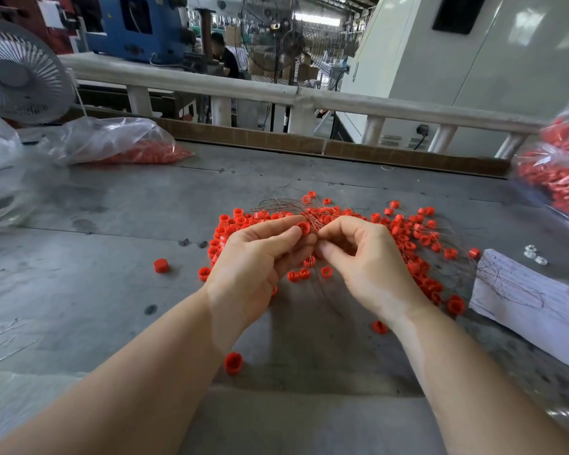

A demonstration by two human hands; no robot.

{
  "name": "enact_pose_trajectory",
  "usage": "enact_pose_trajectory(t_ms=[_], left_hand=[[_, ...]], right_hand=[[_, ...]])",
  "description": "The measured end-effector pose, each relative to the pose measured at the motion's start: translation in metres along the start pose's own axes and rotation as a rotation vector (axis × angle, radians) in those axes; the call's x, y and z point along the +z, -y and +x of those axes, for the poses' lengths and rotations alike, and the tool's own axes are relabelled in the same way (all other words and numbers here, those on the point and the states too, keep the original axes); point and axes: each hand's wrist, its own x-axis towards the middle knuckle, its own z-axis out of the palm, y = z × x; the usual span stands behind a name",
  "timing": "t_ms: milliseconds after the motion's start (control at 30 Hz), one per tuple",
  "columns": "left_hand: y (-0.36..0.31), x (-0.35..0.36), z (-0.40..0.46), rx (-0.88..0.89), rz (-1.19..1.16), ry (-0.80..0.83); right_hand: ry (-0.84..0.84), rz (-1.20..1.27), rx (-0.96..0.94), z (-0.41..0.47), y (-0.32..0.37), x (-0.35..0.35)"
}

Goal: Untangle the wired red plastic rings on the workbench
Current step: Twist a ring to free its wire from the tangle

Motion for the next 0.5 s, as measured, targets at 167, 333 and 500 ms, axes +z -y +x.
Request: enact_pose_trajectory(t_ms=[167, 333, 500], left_hand=[[-0.0016, -0.0003, 0.0004, 0.000, -0.039, 0.012], [-0.0019, 0.0007, -0.0006, 0.001, -0.052, 0.033], [-0.0020, 0.0011, -0.0013, 0.004, -0.053, 0.040]], right_hand=[[0.018, 0.177, 0.056, 0.0001, 0.0018, -0.0010], [0.052, 0.188, 0.027, -0.0009, 0.0020, -0.0007], [0.003, 0.174, 0.009, 0.0005, 0.0011, -0.0010]])
